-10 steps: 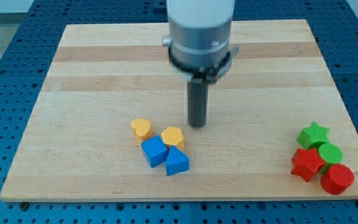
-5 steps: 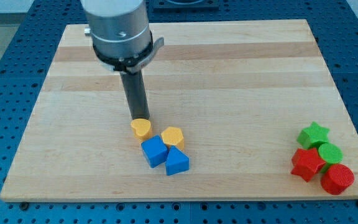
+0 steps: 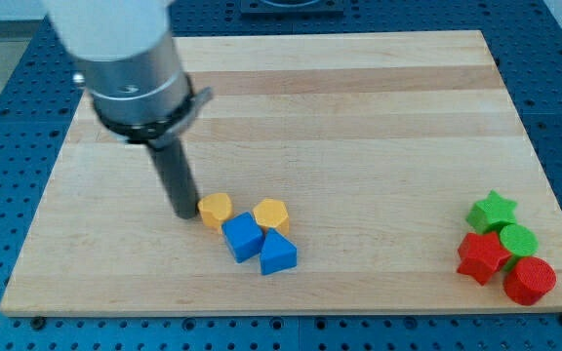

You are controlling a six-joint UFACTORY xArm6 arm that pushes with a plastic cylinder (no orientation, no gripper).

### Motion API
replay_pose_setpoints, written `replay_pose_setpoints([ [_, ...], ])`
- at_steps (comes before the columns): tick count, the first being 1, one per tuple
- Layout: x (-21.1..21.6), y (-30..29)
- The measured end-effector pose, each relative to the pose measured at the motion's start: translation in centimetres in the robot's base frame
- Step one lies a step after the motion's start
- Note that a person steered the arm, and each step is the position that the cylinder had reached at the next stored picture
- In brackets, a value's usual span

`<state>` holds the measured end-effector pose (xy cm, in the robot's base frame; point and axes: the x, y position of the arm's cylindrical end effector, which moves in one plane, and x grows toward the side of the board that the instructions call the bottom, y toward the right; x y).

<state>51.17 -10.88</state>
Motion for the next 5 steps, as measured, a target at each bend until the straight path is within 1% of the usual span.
replay_pose_setpoints([
  [1,0.0,2.6],
  [2,0.0,2.0],
  [3,-4.6,2.0],
  [4,-14.8,8.5],
  [5,-20.4,20.2],
])
